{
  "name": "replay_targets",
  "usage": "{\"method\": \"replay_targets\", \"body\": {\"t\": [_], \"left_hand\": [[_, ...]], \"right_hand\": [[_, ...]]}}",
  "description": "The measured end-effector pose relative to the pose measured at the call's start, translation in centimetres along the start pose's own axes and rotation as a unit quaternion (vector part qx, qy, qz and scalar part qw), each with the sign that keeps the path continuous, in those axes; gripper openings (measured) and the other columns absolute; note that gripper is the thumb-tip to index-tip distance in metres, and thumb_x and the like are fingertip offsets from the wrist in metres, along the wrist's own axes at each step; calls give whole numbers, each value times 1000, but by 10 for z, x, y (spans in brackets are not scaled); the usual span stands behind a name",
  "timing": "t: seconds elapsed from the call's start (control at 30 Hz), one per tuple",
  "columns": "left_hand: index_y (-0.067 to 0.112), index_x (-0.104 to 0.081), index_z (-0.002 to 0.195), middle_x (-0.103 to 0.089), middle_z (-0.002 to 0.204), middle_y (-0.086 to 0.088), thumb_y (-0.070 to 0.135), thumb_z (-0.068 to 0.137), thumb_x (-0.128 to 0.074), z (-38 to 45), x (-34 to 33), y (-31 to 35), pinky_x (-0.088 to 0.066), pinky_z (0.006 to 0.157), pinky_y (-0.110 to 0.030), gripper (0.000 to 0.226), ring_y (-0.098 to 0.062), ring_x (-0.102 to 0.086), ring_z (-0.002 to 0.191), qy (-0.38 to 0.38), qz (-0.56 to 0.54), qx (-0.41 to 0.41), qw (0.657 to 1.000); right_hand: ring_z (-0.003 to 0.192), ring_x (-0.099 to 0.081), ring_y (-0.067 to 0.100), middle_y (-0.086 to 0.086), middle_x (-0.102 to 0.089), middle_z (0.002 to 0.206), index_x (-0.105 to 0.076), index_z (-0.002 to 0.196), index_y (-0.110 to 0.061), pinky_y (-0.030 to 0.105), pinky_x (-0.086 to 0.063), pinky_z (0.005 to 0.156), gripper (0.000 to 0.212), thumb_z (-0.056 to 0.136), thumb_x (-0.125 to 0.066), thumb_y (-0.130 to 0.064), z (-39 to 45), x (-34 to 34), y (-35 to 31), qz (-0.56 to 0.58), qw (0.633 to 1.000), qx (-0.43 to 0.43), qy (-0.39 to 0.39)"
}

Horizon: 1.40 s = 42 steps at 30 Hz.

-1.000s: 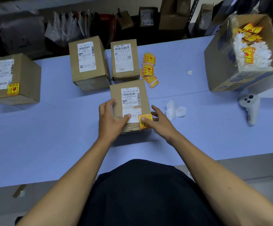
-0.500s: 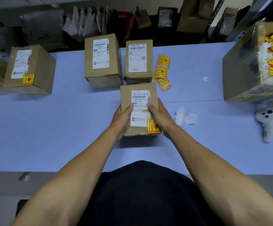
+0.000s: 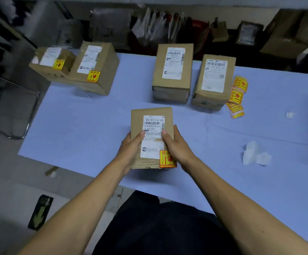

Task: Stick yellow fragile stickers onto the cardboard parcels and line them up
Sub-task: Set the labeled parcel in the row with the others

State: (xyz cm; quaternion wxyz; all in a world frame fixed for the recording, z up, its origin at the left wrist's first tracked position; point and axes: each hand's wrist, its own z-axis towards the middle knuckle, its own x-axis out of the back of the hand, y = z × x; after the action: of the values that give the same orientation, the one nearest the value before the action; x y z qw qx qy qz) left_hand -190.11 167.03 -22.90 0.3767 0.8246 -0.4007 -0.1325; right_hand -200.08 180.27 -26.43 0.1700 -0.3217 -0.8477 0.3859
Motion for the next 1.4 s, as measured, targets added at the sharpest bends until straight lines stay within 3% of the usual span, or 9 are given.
{"method": "replay_targets", "body": {"t": [0.17,0.3,0.43,0.53,0.67,0.87,1.07,1.2,1.4], "left_hand": [[22,-60,126,-74,111,0,33,98,-57,34,61,47,-57,80,-33,31,-19,-72,97,17,-11,-32,999],[23,-61,127,-74,113,1,36,97,-58,73,96,94,-57,87,-37,33,-19,-72,98,4,-10,-47,999],[26,-59,125,-73,115,2,36,97,-59,114,108,137,-57,90,-38,30,-18,-71,99,-24,2,-55,998],[33,-55,122,-70,120,3,36,94,-63,147,109,158,-54,97,-41,29,-18,-68,106,-28,37,-76,996],[30,-52,135,-69,122,7,36,92,-64,187,104,174,-51,99,-37,44,-14,-66,110,-25,51,-94,994],[25,-66,108,-72,108,8,63,76,-69,230,94,183,-52,97,-41,49,-19,-67,102,-26,85,8,996],[28,-64,106,-72,104,5,47,90,-65,256,86,193,-55,87,-32,26,-17,-69,98,-17,92,-31,995],[22,-63,119,-70,110,2,47,92,-63,259,85,193,-53,85,-31,37,-19,-67,101,3,131,-61,989],[14,-61,125,-69,116,-5,42,93,-62,245,77,197,-46,77,-27,42,-23,-64,98,69,204,-108,970]], "right_hand": [[121,-60,17,-8,-57,141,-25,151,-36,43,-46,105,96,71,-47,-84,45,-50,-53,-3,1000,30,-2],[112,-65,13,-9,-64,128,-42,140,-34,40,-50,101,57,90,-52,-60,81,-74,-106,23,998,63,3],[112,-65,11,-8,-65,129,-42,143,-28,40,-50,102,59,91,-54,-52,119,-81,-144,63,996,52,33],[105,-68,13,-6,-70,120,-52,131,-26,39,-52,98,36,98,-54,-38,143,-81,-161,107,992,21,58],[106,-68,18,-2,-69,120,-51,133,-19,43,-52,99,43,96,-55,-40,177,-77,-181,111,990,-2,84],[94,-72,26,9,-71,110,-51,126,-16,43,-61,78,34,99,-51,-38,212,-62,-201,103,989,-88,63],[102,-69,24,3,-69,118,-49,131,-21,47,-54,95,47,90,-54,-45,237,-58,-207,84,991,-59,88],[104,-67,21,0,-67,120,-46,134,-23,45,-54,96,49,92,-53,-48,236,-60,-204,60,993,-41,92],[110,-63,21,2,-64,129,-54,131,-18,42,-51,99,40,95,-56,-37,211,-57,-210,-13,993,-22,117]]}}
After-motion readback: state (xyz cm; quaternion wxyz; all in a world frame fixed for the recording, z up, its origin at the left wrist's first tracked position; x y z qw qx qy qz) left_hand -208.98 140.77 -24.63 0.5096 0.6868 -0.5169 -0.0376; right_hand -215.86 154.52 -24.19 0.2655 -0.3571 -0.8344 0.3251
